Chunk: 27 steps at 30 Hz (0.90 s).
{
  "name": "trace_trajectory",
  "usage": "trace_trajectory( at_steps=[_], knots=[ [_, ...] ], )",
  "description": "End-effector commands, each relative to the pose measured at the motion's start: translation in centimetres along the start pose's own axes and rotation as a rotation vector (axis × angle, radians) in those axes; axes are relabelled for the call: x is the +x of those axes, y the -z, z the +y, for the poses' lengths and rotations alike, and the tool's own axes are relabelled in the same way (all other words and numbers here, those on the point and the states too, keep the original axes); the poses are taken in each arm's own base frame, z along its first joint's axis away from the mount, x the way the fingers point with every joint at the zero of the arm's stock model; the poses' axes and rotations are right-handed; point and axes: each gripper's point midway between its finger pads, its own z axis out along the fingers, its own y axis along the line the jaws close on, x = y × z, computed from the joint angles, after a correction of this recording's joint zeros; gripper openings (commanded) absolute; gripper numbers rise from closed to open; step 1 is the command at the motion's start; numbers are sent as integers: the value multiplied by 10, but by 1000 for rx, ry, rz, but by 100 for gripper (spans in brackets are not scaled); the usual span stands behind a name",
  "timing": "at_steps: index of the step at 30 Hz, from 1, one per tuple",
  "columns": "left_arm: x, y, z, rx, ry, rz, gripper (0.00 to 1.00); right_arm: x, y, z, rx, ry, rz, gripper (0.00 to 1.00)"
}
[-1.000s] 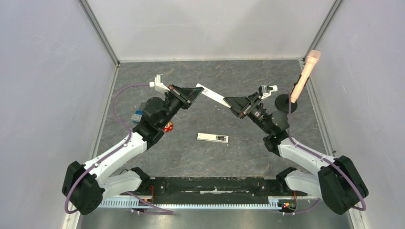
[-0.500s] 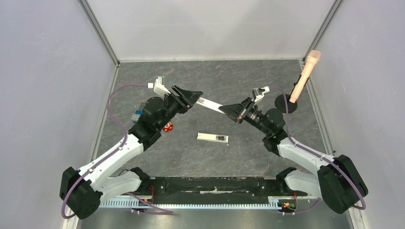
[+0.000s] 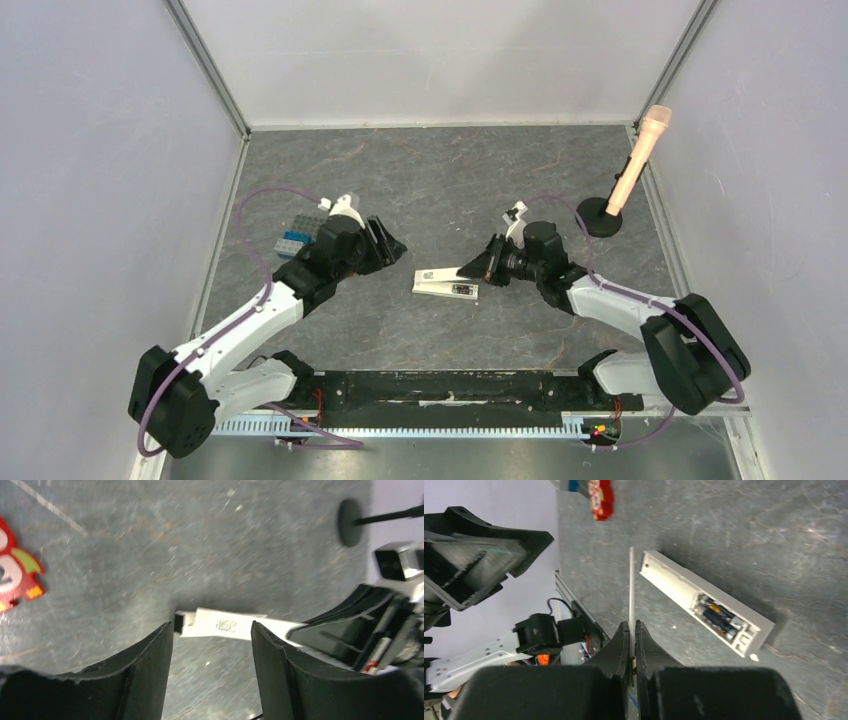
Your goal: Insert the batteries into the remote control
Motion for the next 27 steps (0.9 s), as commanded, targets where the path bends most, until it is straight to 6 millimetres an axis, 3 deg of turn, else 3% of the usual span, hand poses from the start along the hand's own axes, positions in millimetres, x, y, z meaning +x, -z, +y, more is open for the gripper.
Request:
trace_trajectory(
  at_steps=[1, 11, 18, 27],
  knots=[
    [36, -11, 26, -42, -42, 119, 65, 3, -6, -9, 7, 67, 29, 0],
    [68, -25, 40, -26, -10, 203, 65, 8, -15, -20, 12, 2, 46, 0],
    [75, -30, 44, -27, -8, 219, 65, 20, -13, -29, 29, -94, 75, 0],
    [85, -37, 48, -27, -9, 252, 65, 18, -11, -50, 112, -110, 57, 0]
  ],
)
